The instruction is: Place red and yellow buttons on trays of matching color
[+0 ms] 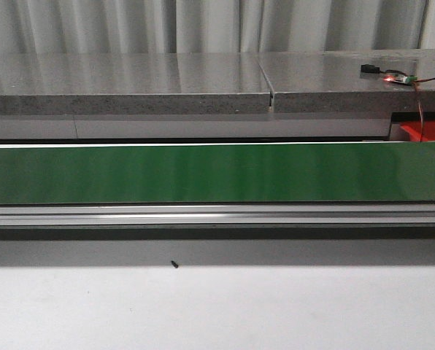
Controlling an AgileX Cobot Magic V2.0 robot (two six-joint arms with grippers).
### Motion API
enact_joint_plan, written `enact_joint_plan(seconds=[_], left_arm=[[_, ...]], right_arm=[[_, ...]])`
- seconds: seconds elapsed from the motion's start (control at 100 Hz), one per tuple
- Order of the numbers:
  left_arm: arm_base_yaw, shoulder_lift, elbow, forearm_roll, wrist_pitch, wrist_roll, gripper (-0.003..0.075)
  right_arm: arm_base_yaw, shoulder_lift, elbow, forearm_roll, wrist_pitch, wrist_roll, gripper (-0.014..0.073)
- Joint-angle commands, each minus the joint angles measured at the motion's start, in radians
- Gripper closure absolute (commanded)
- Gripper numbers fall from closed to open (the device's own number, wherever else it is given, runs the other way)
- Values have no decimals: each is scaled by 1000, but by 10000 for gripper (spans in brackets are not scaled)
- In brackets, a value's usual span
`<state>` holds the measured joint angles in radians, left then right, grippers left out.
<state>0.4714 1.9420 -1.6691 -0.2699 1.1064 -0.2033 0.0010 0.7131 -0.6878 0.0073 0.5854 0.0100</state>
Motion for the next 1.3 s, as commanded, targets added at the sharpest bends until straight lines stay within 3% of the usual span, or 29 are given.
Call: enact_joint_plan(seconds=[0.0, 0.52, 0.72, 1.06, 1.13, 1.29], left_arm=[[-15, -7, -60, -16, -4, -42, 164], [-52, 111, -118, 34, -93, -154, 165], [-52, 140, -126, -4, -123, -159, 246], [-52, 188, -130, -6, -153, -179, 249], [-52, 189, -130, -6, -174, -177, 293], [-52, 189, -134, -6, -181, -175, 496]], right_arm=[[2, -6, -26, 0, -62, -10, 660], [2, -6, -26, 0, -62, -10, 660], [2, -6, -26, 0, -62, -10, 660], [2, -6, -26, 0, -62, -10, 660], [2, -6, -26, 0, -62, -10, 660], [2, -6, -26, 0, -62, -10, 660]])
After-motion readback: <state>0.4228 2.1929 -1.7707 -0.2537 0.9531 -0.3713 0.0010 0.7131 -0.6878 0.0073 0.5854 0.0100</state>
